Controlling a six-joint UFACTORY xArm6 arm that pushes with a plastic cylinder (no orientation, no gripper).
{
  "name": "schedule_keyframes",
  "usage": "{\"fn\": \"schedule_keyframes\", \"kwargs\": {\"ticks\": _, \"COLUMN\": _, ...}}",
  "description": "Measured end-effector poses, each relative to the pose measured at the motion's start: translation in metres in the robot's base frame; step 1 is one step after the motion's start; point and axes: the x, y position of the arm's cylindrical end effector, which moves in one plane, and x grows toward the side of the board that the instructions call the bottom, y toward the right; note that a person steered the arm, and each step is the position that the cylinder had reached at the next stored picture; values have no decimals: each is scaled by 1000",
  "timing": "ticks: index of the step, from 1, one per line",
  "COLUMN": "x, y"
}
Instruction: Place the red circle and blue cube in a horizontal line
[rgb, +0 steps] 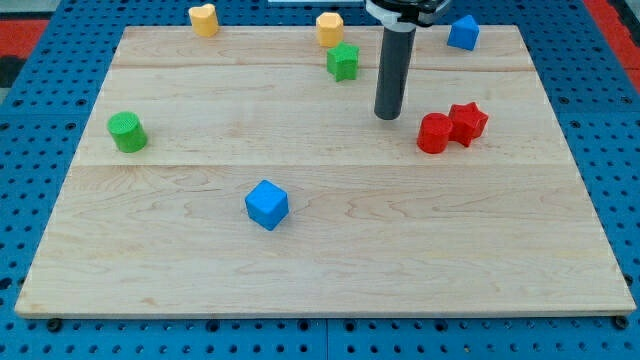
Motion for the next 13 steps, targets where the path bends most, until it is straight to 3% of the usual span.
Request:
{"fn": "schedule_keyframes", "kwargs": {"ticks": 3, "x": 0, "y": 6}}
{"fn": "schedule_keyframes", "kwargs": {"ticks": 7, "x": 12, "y": 55}}
{"fn": "schedule_keyframes", "kwargs": {"ticks": 10, "x": 120, "y": 94}}
{"fn": "schedule_keyframes", "kwargs": {"ticks": 13, "x": 149, "y": -71}}
